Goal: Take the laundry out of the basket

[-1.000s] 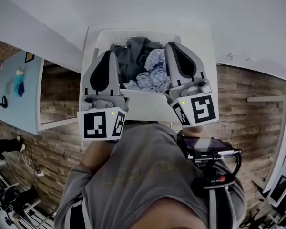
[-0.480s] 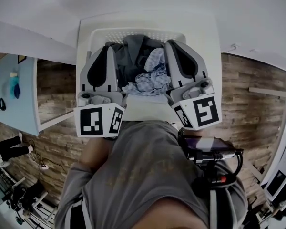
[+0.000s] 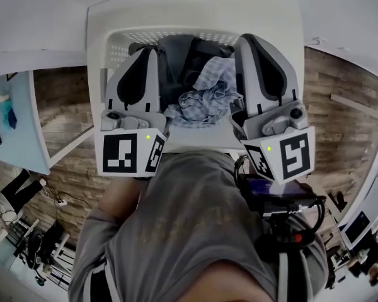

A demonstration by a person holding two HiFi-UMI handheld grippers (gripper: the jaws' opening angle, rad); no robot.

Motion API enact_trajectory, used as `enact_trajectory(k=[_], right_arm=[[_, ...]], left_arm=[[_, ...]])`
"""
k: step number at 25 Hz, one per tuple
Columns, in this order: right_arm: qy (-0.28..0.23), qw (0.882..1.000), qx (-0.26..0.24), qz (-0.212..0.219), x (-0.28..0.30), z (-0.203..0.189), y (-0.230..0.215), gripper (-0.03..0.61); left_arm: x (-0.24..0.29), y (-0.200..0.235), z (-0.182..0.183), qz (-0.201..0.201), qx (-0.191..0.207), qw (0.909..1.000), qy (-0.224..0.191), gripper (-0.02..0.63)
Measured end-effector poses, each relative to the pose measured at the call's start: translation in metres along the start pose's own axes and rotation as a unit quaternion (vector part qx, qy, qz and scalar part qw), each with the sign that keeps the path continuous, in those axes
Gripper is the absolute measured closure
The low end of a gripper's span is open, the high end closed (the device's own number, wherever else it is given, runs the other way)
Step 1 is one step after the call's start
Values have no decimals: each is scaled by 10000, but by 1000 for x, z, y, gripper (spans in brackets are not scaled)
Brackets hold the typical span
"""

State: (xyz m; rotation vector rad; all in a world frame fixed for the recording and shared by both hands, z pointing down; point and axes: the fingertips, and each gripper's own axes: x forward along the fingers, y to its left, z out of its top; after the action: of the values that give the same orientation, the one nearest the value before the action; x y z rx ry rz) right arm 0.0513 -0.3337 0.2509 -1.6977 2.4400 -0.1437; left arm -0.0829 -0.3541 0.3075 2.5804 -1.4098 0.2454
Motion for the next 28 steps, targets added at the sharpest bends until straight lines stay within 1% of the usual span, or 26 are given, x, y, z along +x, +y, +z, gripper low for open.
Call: enact_trajectory(k=[4,5,9,10,15,18,21,22,25,28], right_arm=[[118,9998,171,39,11,-12,1,571],[132,9997,207,36,13,-15,0,571],[244,9992,310,6,20,-25,-2,571],[267,9991,327,-12,22,-28,-3,571],[271,9986,424,-137,25,-34,-11,571],[239,9983,511,-141,29,-34,-14,571],[244,9973,676,-118,33,-38,-16,571],[251,9970,726,-117,34,-40,-17,571],[275,9963,808,-109,35,-43,-18,571],[299,9961,825,-117,36,-44,-18,571]], left_arm=[[15,3,-22,-151,-165,9990,377,604],[20,3,-28,-217,-195,9985,473,594],[35,-1,-50,-515,-249,9936,974,415],[39,-1,-54,-566,-253,9923,1072,383],[55,1,-72,-704,-300,9876,1370,311],[63,0,-83,-772,-389,9838,1573,284],[64,0,-88,-738,-256,9837,1619,282],[62,1,-91,-729,-292,9827,1680,282],[53,4,-104,-679,-567,9775,1915,282],[58,0,-113,-811,-562,9743,2024,282]])
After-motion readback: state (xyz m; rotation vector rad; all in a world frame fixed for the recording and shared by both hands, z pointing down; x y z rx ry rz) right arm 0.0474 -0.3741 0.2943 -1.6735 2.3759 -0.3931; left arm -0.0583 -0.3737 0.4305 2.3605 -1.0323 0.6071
